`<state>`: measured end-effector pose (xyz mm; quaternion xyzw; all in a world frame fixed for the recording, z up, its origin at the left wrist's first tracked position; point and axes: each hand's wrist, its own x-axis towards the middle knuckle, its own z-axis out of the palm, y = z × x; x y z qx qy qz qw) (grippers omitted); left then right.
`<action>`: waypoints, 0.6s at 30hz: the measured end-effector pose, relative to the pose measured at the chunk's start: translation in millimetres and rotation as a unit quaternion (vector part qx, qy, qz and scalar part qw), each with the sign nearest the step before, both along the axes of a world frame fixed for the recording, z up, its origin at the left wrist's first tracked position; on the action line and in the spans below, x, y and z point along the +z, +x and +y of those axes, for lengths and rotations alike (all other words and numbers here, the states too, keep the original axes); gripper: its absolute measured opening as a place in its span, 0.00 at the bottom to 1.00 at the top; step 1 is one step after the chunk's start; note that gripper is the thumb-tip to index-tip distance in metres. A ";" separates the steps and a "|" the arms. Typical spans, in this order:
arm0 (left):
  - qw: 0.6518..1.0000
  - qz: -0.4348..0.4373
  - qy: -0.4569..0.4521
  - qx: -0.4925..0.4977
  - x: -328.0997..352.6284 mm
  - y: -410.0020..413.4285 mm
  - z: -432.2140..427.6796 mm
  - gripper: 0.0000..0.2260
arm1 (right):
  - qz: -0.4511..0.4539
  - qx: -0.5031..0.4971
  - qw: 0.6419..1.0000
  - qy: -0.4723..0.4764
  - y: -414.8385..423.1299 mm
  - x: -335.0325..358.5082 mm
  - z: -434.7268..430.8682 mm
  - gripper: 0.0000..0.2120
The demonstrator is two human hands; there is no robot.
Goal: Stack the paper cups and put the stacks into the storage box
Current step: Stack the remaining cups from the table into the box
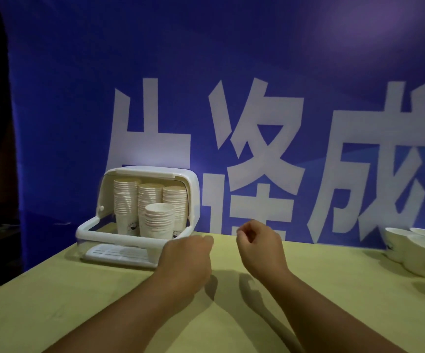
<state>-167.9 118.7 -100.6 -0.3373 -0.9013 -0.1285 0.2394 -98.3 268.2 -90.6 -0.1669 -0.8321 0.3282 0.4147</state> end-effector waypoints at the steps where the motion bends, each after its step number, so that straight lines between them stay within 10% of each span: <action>1: 0.999 -0.004 -0.038 -0.014 -4.6 6.7 8.3 0.06 | -0.008 -0.012 1.000 0.010 14.7 -1.3 10.4 0.03; 18: 0.975 -0.132 0.075 -0.160 -8.8 118.0 158.0 0.07 | -0.105 -0.168 0.977 0.079 202.0 -14.4 175.2 0.05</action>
